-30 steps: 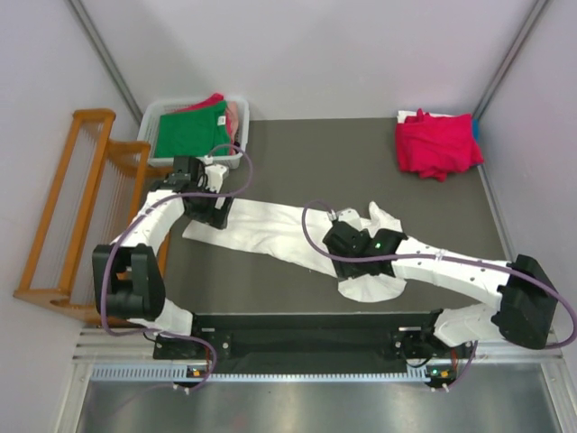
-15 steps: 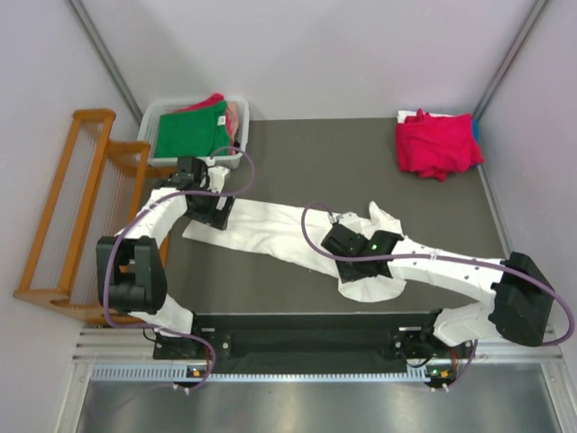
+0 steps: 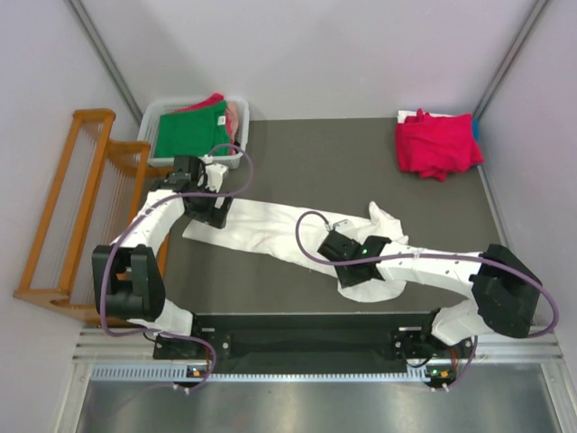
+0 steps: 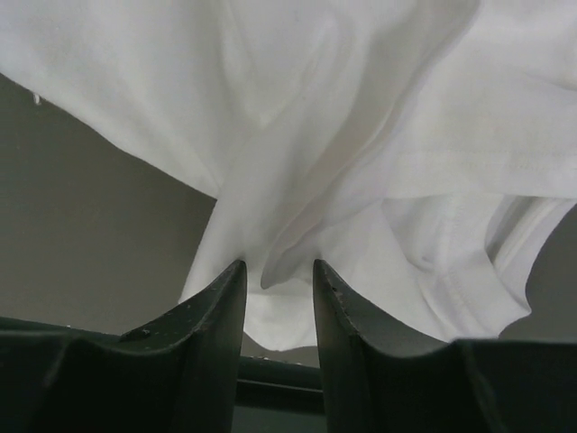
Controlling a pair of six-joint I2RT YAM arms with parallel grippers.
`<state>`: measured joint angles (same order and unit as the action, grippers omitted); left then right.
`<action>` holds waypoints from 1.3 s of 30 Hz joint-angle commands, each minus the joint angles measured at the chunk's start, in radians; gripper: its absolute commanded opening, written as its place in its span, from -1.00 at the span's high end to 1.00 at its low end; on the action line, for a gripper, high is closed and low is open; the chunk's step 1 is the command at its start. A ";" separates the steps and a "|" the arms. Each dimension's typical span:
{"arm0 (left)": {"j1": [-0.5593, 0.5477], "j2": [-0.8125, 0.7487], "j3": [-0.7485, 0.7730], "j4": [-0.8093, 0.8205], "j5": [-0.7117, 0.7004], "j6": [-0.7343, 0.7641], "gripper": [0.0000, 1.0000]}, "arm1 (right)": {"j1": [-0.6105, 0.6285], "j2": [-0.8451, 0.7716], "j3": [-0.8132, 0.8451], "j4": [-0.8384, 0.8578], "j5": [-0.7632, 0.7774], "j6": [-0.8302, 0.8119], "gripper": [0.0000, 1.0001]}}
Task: Fold and stack the t-shirts
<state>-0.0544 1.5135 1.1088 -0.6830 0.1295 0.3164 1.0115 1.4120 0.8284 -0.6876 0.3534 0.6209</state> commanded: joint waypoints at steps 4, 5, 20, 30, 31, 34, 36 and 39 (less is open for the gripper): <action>-0.004 -0.038 -0.006 0.013 -0.008 0.012 -0.96 | -0.022 -0.004 0.055 0.022 0.029 -0.049 0.50; -0.004 -0.039 -0.007 0.013 -0.008 0.012 -0.96 | -0.024 -0.010 0.052 0.020 0.032 -0.049 0.55; -0.004 -0.052 -0.053 0.027 -0.021 0.019 -0.96 | -0.094 -0.004 0.222 -0.124 0.197 -0.131 1.00; -0.004 -0.078 -0.060 0.022 -0.070 0.050 -0.96 | -0.297 -0.010 0.210 -0.050 0.162 -0.188 1.00; -0.004 -0.076 -0.061 0.022 -0.070 0.052 -0.96 | -0.309 -0.001 0.207 -0.043 0.160 -0.194 1.00; -0.004 -0.078 -0.067 0.026 -0.076 0.055 -0.96 | -0.359 0.021 0.207 -0.021 0.157 -0.214 1.00; -0.004 -0.078 -0.069 0.025 -0.082 0.055 -0.96 | -0.392 0.028 0.209 -0.012 0.162 -0.225 1.00; -0.004 -0.079 -0.069 0.026 -0.087 0.061 -0.96 | -0.436 0.039 0.218 -0.009 0.170 -0.234 1.00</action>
<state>-0.0544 1.4727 1.0504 -0.6811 0.0582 0.3573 0.6270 1.4387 1.0168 -0.7338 0.4965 0.4171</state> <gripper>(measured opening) 0.982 0.009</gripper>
